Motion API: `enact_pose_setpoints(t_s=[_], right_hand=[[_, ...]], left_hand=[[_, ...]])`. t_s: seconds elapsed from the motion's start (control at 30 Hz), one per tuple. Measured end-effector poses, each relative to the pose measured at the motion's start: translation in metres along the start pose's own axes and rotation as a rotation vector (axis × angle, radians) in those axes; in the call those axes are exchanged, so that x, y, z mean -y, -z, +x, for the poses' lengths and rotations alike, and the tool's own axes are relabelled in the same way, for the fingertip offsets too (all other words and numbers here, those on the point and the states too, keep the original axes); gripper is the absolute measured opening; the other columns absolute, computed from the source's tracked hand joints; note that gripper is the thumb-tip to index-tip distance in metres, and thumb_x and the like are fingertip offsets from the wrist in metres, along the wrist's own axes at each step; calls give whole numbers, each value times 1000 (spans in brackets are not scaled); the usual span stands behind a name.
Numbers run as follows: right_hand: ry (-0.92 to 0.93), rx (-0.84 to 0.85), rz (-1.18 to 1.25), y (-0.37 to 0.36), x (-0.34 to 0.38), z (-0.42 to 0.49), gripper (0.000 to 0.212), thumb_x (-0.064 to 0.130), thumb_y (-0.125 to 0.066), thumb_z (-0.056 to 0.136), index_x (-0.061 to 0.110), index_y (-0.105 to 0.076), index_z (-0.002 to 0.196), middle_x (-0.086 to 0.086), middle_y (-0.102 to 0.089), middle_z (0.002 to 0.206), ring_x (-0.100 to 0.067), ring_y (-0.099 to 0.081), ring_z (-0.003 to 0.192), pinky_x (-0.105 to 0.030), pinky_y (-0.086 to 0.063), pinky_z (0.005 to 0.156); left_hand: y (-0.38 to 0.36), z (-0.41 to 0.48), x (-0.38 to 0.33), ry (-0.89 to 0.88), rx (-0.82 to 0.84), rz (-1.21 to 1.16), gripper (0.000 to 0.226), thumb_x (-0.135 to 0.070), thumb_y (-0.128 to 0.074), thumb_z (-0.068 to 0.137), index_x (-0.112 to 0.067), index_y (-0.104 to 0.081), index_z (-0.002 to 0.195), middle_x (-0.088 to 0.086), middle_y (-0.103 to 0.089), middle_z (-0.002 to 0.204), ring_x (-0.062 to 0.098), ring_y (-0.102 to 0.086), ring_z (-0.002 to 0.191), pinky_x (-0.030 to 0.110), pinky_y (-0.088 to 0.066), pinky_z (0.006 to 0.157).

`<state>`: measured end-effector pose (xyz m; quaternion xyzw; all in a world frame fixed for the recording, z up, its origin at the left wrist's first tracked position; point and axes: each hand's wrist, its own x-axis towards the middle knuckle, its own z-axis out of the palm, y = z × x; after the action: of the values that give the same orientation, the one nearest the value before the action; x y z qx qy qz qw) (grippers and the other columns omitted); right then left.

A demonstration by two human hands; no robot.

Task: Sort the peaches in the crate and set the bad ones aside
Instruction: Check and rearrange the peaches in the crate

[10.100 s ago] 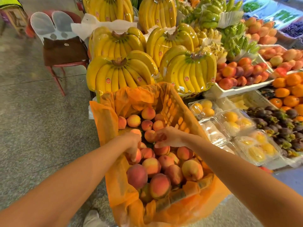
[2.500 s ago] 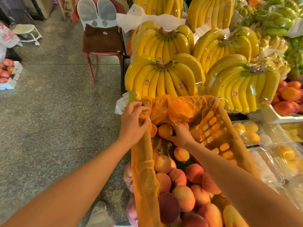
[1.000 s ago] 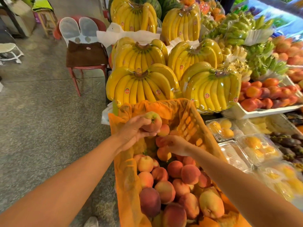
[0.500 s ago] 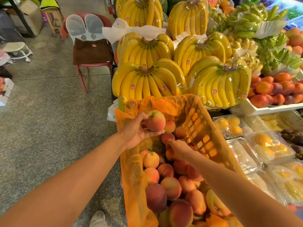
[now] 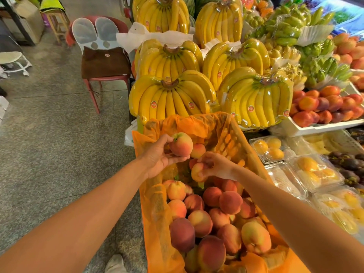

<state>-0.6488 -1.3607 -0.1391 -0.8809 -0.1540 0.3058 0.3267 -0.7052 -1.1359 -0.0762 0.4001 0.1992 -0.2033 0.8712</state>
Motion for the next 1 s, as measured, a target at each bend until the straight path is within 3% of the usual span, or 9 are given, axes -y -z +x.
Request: enact_pose_setpoints(t_s=[0.23,0.4,0.47,0.53,0.6,0.7,0.77,0.87,1.0], right_hand=[[-63,105,884,23,21,-35,37,16,-66,85,14,-56,120,-13,-61,120,-27,-63,110,-41,-54,93],[-20,166,1133,26,36,-59,38,29,-51,91,14,-58,124,-12,-67,113,-24,-66,103,-32,-58,83],[-59,158,1252,26,39,-66,37,30,-50,90,11,-60,120,-17,-67,112,-26,-67,100,-29,-60,76],[-89,168,1361,26,40,-71,41,33,-50,90,8,-60,122,-21,-63,116,-30,-67,101,-29,-60,73],[-92,205,1404,26,40,-76,45,37,-47,92,8,-58,124,-23,-64,114,-29,-69,93,-27,-60,73],[-87,254,1335,25,39,-83,51,47,-45,91,9,-59,122,-22,-66,105,-20,-68,77,-24,-59,70],[-24,259,1329,26,35,-87,53,46,-60,86,9,-60,124,-21,-65,113,-22,-69,86,-27,-59,76],[190,257,1316,29,33,-94,65,24,-85,70,13,-60,128,-16,-59,128,-28,-62,112,-34,-55,90],[324,201,1249,33,40,-106,68,6,-89,60,11,-64,124,-15,-64,120,-26,-67,102,-32,-57,82]], left_hand=[[-8,1,2,6,4,-86,34,-19,-35,100,-8,-42,132,31,-42,134,52,-59,98,34,-58,55],[-13,-2,3,12,-17,-123,40,-32,-38,100,-14,-43,135,27,-44,136,48,-61,99,30,-56,51],[-17,-7,3,13,-10,-91,47,-42,-50,93,-16,-46,132,24,-49,131,46,-61,102,29,-55,51],[-21,-13,4,-6,-8,-52,43,-34,-62,86,-17,-51,123,21,-53,127,41,-63,95,26,-54,50],[-23,-18,6,-10,3,-10,33,-22,-64,84,-16,-54,115,22,-53,126,39,-64,90,22,-51,47],[-24,-26,8,1,69,42,42,-18,-71,77,-14,-55,116,20,-58,119,38,-66,88,23,-53,49],[-23,-28,9,-38,103,127,58,-17,-77,65,-14,-55,119,17,-60,115,37,-65,93,26,-55,56],[-22,-32,10,-82,117,219,62,-14,-76,56,-15,-57,115,15,-58,115,29,-59,102,29,-57,63],[-23,-39,8,-64,157,193,45,-7,-64,64,-13,-58,108,11,-63,103,23,-61,95,29,-58,65]])
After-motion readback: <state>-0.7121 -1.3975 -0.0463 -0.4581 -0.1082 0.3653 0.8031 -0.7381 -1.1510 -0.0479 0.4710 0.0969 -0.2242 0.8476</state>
